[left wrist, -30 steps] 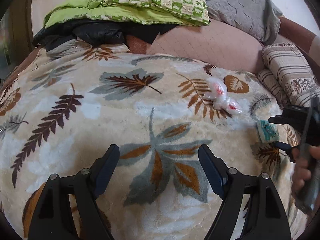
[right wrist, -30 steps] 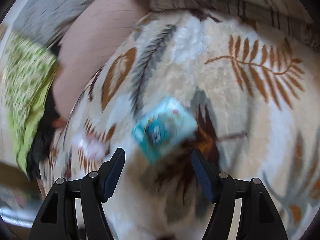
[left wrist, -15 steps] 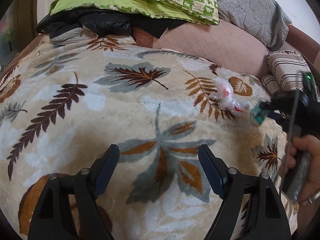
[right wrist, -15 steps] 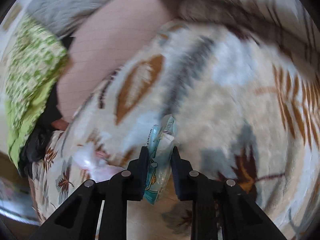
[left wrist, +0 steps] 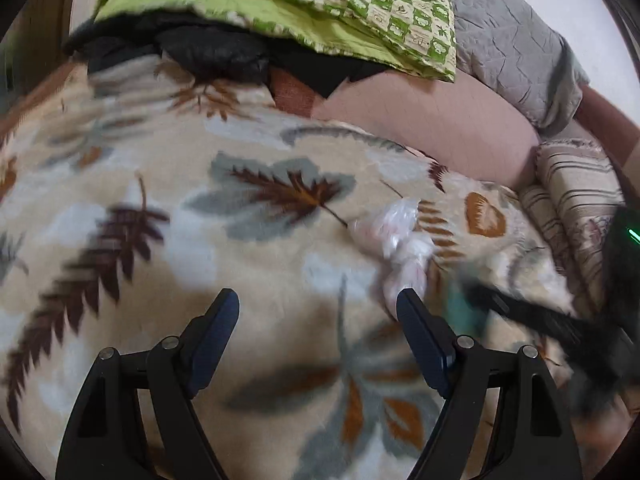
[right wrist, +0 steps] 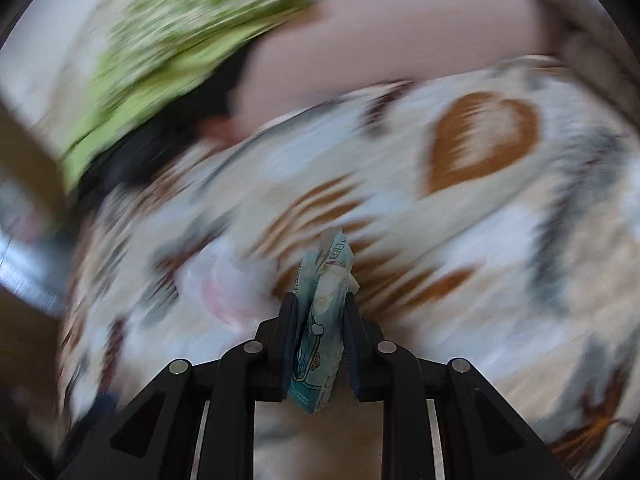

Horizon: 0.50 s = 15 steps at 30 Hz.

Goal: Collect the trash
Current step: 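Grasp the teal packet with the right tool while the left tool grasps the clear plastic bag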

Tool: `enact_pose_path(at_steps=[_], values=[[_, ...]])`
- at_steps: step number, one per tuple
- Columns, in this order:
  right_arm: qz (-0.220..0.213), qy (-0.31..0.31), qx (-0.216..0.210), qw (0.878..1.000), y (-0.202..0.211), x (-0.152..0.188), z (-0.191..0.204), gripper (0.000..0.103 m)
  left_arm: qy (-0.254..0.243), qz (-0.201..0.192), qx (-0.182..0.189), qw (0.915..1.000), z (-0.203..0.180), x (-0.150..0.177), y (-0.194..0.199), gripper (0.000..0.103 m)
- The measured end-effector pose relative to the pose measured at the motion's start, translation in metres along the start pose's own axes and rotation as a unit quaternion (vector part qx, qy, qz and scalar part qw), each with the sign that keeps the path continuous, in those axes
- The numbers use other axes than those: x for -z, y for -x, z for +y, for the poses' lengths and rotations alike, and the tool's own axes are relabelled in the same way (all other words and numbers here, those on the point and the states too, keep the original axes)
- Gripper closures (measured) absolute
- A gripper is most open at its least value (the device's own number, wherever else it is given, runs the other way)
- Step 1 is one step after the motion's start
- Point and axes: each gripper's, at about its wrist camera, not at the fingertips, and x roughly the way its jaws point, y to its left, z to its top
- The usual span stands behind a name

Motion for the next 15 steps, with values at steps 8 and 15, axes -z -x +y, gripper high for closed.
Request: enact_pose_path(at_steps=[8,15], values=[[-0.042,-0.072,0.053,0.995,0.085,0.065,-0.018,0.080,-0.012,0.032,0.067,0.9971,-0.031,-0.018,-0.038,0.023],[-0.076,-0.113,0.077,0.988,0.149,0.117,-0.021,0.080,-0.079,0.042,0.068,0.9937,-0.085,-0.017,-0.065,0.023]])
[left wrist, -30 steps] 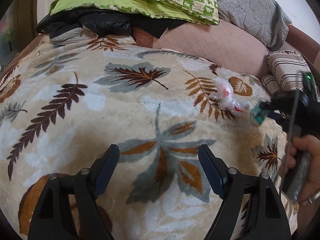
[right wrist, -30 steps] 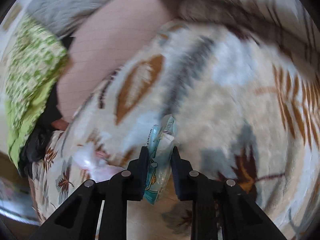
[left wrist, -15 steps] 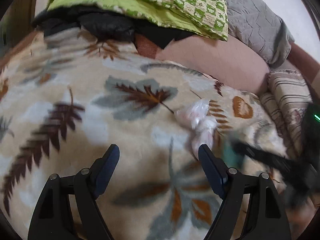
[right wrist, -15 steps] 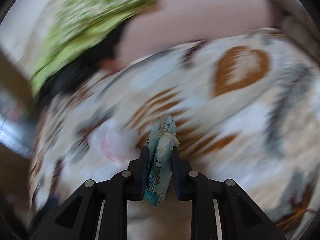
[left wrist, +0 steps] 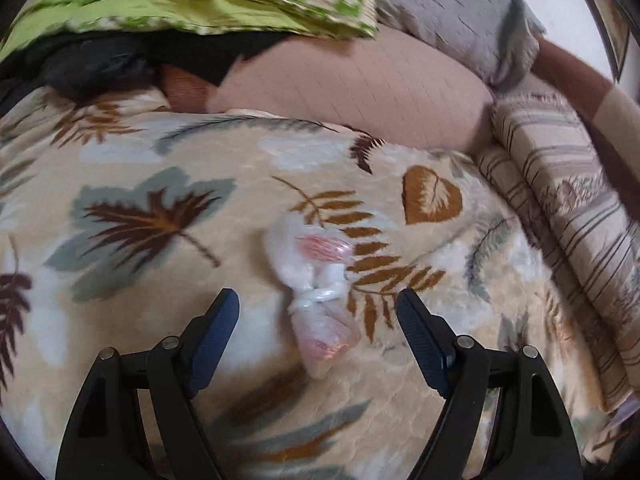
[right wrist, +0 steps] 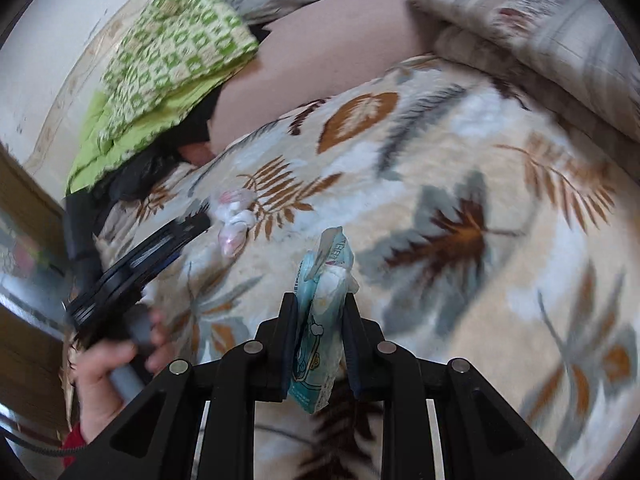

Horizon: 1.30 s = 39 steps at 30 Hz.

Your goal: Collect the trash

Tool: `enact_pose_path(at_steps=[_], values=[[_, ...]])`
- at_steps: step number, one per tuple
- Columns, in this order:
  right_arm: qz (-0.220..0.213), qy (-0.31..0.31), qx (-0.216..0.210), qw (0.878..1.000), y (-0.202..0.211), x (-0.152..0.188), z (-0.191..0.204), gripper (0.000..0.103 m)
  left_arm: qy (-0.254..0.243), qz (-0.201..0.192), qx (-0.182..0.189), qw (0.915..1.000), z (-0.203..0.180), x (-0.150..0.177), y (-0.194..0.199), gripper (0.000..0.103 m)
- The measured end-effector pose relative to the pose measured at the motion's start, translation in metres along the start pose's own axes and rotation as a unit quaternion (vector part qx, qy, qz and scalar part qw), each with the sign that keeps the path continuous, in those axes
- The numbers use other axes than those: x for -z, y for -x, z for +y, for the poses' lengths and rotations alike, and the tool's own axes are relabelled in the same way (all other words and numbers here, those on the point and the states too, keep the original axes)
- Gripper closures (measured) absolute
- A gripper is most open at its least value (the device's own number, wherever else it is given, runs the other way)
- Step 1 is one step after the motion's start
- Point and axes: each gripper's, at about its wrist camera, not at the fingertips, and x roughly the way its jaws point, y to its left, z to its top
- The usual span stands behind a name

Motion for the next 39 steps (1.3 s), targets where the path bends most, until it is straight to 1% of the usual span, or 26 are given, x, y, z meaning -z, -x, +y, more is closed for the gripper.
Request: enact_pose_path(at_steps=[1,2,3,4,5,6,9,11,12,14,16,18,19,21,23,24,26,30,33,37,39], values=[[-0.002,-0.008,-0.005,1.000,0.005,0.003,0.000,0.080,-0.007,0.005,-0.009,0.9999,-0.003,0.001,-0.007,0.024],[-0.005,-0.014,-0.005,1.000,0.011,0.008,0.000,0.080,-0.011,0.015,-0.013,0.9997,-0.004,0.001,-0.014,0.036],[-0.009,-0.015,-0.004,1.000,0.015,0.013,0.003,0.080,-0.012,0.024,-0.015,0.9995,-0.003,0.002,-0.021,0.053],[-0.012,-0.015,-0.005,1.000,0.019,0.018,0.005,0.080,-0.015,0.035,-0.019,0.9991,-0.001,0.004,-0.028,0.059],[-0.014,-0.018,-0.010,1.000,0.022,0.023,0.007,0.080,-0.023,0.035,-0.029,0.9987,0.000,0.007,-0.032,0.069],[-0.015,-0.021,-0.012,1.000,0.025,0.026,0.007,0.080,-0.034,0.026,-0.034,0.9985,0.001,0.009,-0.032,0.069],[-0.016,-0.022,-0.016,1.000,0.031,0.031,0.008,0.080,-0.028,0.016,-0.020,0.9993,0.005,0.010,-0.021,0.069],[-0.030,-0.017,-0.002,0.999,0.041,0.032,0.006,0.080,-0.037,0.005,-0.018,0.9992,0.004,0.013,-0.007,0.069],[-0.035,-0.014,0.003,0.999,0.045,0.032,0.005,0.080,-0.042,-0.004,-0.015,0.9990,0.002,0.017,0.006,0.069],[-0.057,-0.016,0.018,0.998,0.061,0.034,0.001,0.080,-0.045,-0.016,-0.007,0.9988,-0.002,0.021,0.025,0.069],[-0.073,-0.015,0.025,0.997,0.075,0.038,-0.003,0.080,-0.053,-0.027,0.009,0.9982,-0.009,0.029,0.052,0.069],[-0.089,-0.016,0.037,0.995,0.091,0.045,-0.007,0.080,-0.076,-0.048,0.025,0.9957,-0.021,0.039,0.085,0.069],[-0.096,-0.017,0.044,0.994,0.099,0.051,-0.010,0.080,-0.082,-0.055,0.027,0.9947,-0.027,0.043,0.096,0.069],[-0.108,-0.014,0.073,0.991,0.112,0.070,-0.016,0.080,-0.100,-0.068,0.050,0.9914,-0.037,0.059,0.132,0.069],[-0.111,-0.013,0.088,0.990,0.120,0.087,-0.023,0.080,-0.118,-0.073,0.062,0.9884,-0.043,0.075,0.157,0.069],[-0.110,-0.014,0.093,0.989,0.122,0.095,-0.027,0.080,-0.129,-0.077,0.069,0.9862,-0.046,0.088,0.174,0.069],[-0.100,-0.021,0.097,0.990,0.126,0.112,-0.035,0.080,-0.146,-0.075,0.080,0.9833,-0.049,0.109,0.197,0.069],[-0.090,-0.010,0.112,0.990,0.133,0.140,-0.041,0.080,-0.169,-0.078,0.082,0.9792,-0.051,0.147,0.227,0.069],[-0.096,-0.008,0.106,0.990,0.143,0.152,-0.039,0.080,-0.180,-0.077,0.081,0.9773,-0.054,0.174,0.240,0.069],[-0.108,0.008,0.132,0.985,0.152,0.162,-0.034,0.080,-0.192,-0.078,0.086,0.9744,-0.060,0.192,0.249,0.069],[-0.120,0.002,0.141,0.983,0.160,0.164,-0.039,0.080,-0.201,-0.081,0.091,0.9719,-0.066,0.196,0.256,0.069]])
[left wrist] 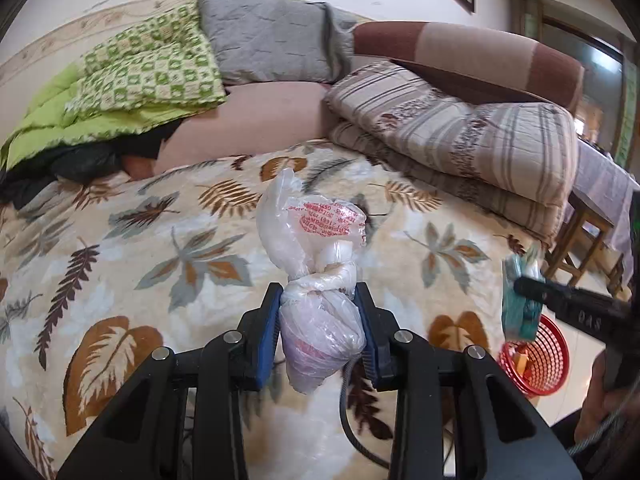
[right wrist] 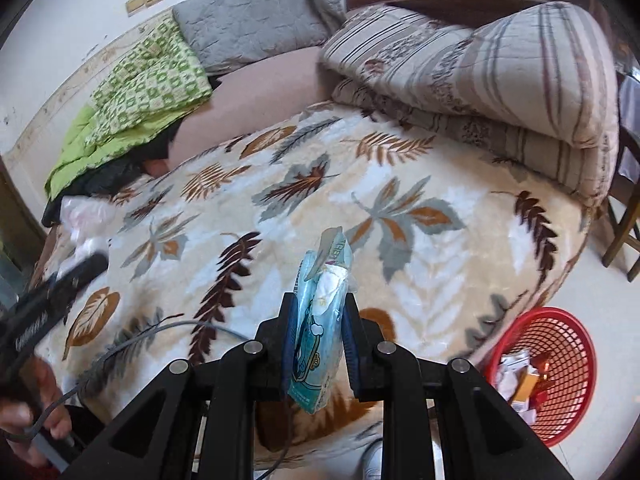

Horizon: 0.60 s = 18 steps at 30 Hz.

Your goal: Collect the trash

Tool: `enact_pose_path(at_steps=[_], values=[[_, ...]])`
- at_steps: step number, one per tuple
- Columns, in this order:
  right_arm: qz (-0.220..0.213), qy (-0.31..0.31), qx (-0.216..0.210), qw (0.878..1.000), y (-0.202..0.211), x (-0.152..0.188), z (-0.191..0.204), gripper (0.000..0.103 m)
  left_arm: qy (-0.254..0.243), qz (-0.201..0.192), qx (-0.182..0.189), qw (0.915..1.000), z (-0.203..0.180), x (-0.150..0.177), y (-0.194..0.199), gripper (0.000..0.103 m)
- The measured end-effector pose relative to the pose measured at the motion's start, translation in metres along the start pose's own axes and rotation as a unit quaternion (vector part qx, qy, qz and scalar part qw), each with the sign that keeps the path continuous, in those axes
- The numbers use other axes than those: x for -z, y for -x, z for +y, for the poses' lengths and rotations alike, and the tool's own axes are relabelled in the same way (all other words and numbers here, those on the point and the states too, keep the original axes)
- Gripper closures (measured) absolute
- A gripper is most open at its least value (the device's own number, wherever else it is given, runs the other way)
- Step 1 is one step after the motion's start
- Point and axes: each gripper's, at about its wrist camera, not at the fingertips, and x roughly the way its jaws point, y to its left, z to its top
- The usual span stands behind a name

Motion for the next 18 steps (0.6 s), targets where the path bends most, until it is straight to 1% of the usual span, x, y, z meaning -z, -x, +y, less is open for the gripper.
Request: enact_pose_path(at_steps=[3,7,12,15,18], values=[[-0.022,-0.019,0.009,1.000,0.013,-0.001,-0.015,0.080,-0.007,-0.016,0.003,0.9998,-0.010,-0.006,0.014,0.069],[-0.030,-0.037,0.014,0.999,0.028,0.003,-0.029,0.080,-0.012,-0.029,0.009,0.9995,-0.020,-0.015,0.034,0.069],[-0.053,-0.041,0.019,0.998,0.066,0.007,-0.037,0.080,-0.016,-0.042,0.021,0.9988,-0.030,-0.024,0.062,0.069],[-0.076,-0.048,0.021,0.996,0.094,0.002,-0.043,0.080,-0.018,-0.058,0.025,0.9978,-0.033,-0.030,0.077,0.069],[-0.101,-0.053,0.023,0.993,0.120,-0.006,-0.046,0.080,-0.021,-0.064,0.023,0.9975,-0.036,-0.032,0.083,0.069]])
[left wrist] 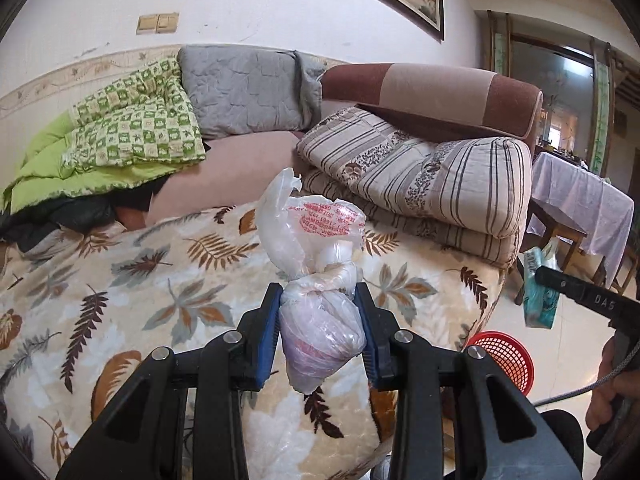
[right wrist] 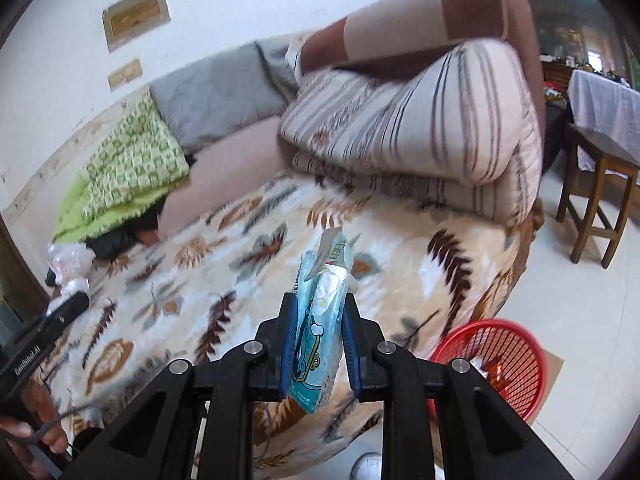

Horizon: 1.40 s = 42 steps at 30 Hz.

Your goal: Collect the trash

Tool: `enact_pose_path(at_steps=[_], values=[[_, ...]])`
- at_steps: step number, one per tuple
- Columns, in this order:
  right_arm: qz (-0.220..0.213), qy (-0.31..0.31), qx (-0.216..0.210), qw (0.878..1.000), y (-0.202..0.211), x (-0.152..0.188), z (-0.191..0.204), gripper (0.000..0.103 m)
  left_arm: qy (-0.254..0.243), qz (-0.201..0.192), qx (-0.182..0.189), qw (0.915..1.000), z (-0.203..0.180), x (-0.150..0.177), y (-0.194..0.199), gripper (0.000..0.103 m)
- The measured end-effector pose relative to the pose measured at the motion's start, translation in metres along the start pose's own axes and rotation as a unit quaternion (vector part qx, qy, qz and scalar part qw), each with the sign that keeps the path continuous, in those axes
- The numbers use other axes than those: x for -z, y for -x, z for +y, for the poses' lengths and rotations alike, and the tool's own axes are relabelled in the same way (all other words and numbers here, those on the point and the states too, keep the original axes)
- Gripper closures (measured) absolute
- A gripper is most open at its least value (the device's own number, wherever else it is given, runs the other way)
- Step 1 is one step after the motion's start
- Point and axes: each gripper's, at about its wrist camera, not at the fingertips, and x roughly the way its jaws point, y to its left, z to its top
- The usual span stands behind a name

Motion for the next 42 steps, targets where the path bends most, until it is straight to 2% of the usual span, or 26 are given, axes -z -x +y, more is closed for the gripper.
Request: enact_pose_path(at_steps=[4,7,12,18,25,29,32,42], values=[[-0.015,0.008,0.000,1.000,0.013,-0.007,0.006,0.080,0.003,0.016,-0.003,0.9999,0.001,0.006,-0.008,0.069],[0.000,0.011,-0.004,1.000,0.003,-0.001,0.010,0.080,0.000,0.023,-0.012,0.9997,0.003,0.012,-0.017,0.069],[0.030,0.019,-0.009,0.999,-0.027,0.013,0.016,0.080,0.001,0.044,-0.024,0.9987,0.009,0.027,-0.042,0.069],[0.079,0.059,-0.011,0.995,-0.075,0.036,0.039,0.080,0.002,0.073,-0.053,0.9959,0.020,0.052,-0.079,0.069],[0.097,0.127,0.013,0.987,-0.116,0.034,0.065,0.080,-0.002,0.086,-0.087,0.9925,0.035,0.072,-0.110,0.069],[0.100,0.157,0.025,0.982,-0.135,0.038,0.076,0.080,0.006,0.097,-0.083,0.9917,0.040,0.076,-0.119,0.069],[0.122,0.155,0.023,0.980,-0.145,0.043,0.078,0.080,0.005,0.102,-0.080,0.9915,0.039,0.078,-0.124,0.069],[0.127,0.182,0.031,0.974,-0.148,0.052,0.093,0.080,0.014,0.115,-0.078,0.9902,0.041,0.082,-0.128,0.069]])
